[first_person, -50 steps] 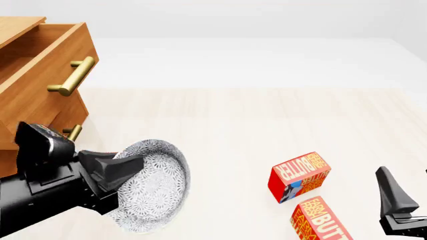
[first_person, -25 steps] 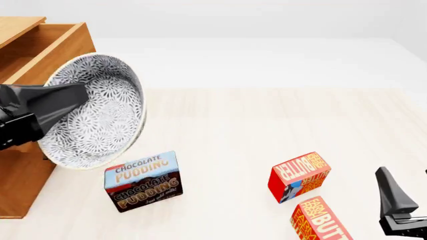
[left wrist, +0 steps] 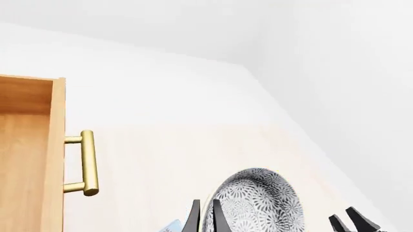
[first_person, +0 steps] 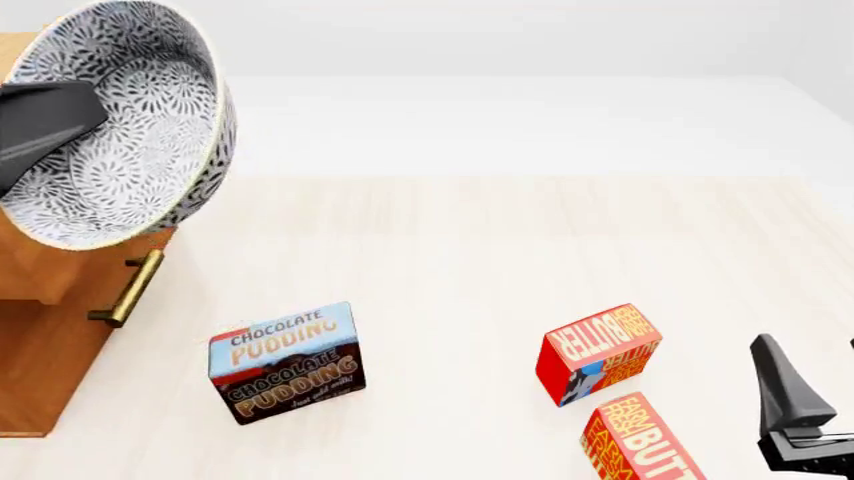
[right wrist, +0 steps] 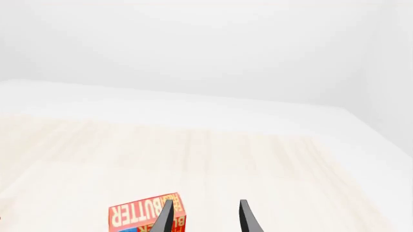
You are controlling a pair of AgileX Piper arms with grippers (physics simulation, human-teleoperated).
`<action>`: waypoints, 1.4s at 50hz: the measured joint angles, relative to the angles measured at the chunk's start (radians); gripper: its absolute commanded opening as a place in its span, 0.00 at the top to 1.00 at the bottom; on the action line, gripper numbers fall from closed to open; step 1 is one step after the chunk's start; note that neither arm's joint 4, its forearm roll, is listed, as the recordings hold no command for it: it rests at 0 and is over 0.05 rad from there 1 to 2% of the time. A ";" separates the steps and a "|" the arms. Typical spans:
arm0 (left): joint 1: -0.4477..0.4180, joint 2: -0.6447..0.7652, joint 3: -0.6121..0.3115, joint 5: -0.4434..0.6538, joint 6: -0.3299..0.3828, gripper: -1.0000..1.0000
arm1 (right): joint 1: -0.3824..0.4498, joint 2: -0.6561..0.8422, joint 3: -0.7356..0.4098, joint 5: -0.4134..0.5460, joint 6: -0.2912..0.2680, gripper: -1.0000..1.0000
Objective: Put the bowl in the top drawer of the cabinet.
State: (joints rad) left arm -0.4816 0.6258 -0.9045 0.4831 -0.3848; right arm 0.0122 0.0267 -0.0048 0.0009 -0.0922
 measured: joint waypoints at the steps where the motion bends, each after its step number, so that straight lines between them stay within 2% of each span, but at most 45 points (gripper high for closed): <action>1: 0.004 0.001 -0.004 -0.002 -0.008 1.00 | 0.000 0.001 0.000 0.000 0.000 0.00; 13: 0.064 0.022 -0.057 -0.018 -0.096 1.00 | 0.000 0.003 -0.002 -0.001 -0.001 0.00; 40: 0.303 0.034 -0.148 -0.043 -0.289 1.00 | 0.001 0.003 -0.002 -0.002 -0.001 0.00; 54: 0.445 0.009 -0.145 -0.053 -0.388 1.00 | 0.001 0.003 -0.003 -0.001 -0.001 0.00; 70: 0.568 -0.013 -0.096 -0.072 -0.473 1.00 | 0.002 0.000 -0.001 0.000 -0.001 0.00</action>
State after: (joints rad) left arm 0.0864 0.6130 -1.0001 0.4108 -0.8582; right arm 0.0138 0.0265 -0.0062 0.0013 -0.0931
